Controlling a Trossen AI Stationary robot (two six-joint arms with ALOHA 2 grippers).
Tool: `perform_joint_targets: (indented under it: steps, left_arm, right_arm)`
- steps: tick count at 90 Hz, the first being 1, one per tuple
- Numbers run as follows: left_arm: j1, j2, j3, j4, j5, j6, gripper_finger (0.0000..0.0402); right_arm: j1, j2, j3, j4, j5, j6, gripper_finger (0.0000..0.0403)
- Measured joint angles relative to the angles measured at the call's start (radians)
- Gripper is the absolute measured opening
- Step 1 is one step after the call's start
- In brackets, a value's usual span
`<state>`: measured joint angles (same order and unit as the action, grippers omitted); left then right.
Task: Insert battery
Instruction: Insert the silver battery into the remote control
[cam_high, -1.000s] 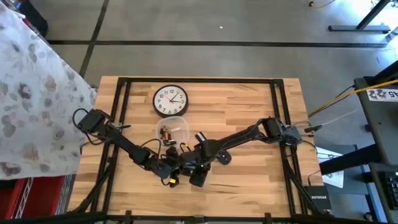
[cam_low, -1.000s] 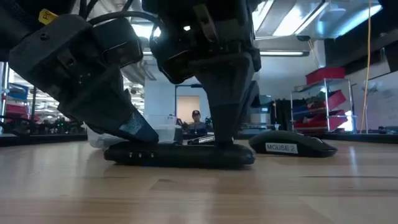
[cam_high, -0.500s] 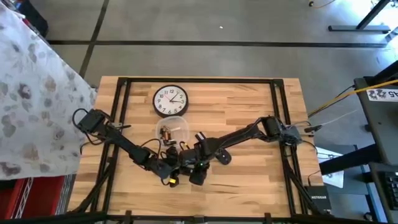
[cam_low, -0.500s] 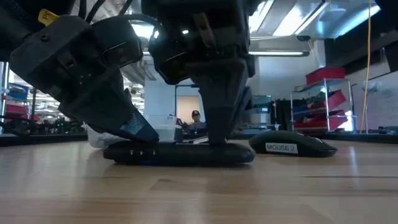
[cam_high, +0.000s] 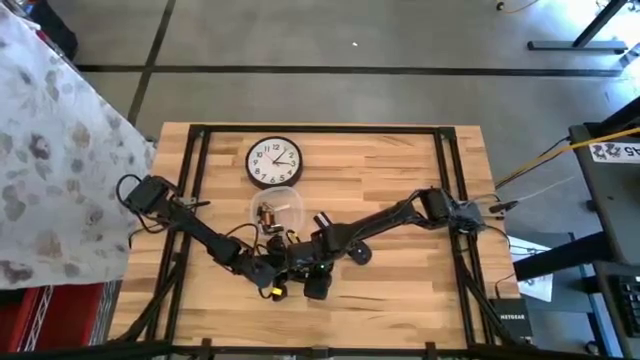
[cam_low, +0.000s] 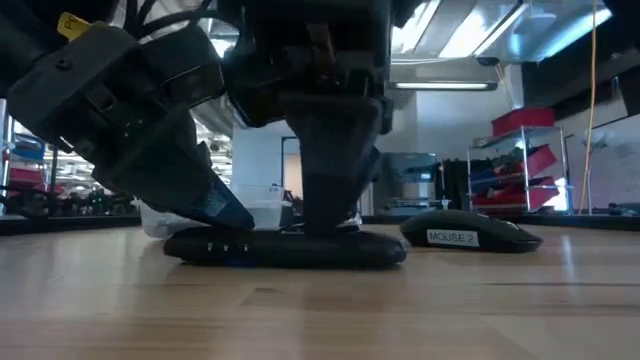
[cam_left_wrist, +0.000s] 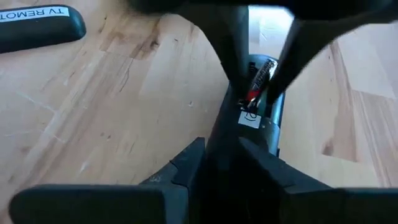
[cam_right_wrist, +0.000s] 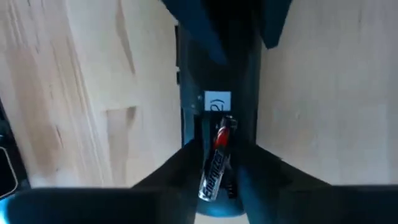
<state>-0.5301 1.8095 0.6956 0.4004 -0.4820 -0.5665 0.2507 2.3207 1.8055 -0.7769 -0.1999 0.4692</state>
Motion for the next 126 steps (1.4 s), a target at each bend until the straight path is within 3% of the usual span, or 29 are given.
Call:
perform_joint_targets:
  steps: [35,72,105,126]
  left_arm:
    - [0.000,0.000,-0.001,0.000,0.005,-0.006,0.0075]
    - [0.001,-0.001,0.001,0.000,0.012,-0.002,0.0075]
    - [0.000,0.000,0.001,0.000,0.011,0.005,0.0075]
    - [0.000,0.000,0.000,-0.001,0.005,0.008,0.0075]
  right_arm:
    - [0.037,0.008,0.085,-0.126,0.148,-0.010,0.0127]
    - [0.036,0.007,0.088,-0.156,0.117,-0.027,0.0123]
    - [0.034,0.007,0.085,-0.129,0.022,-0.162,0.0011]
    - [0.036,0.007,0.081,-0.108,0.050,-0.160,0.0047]
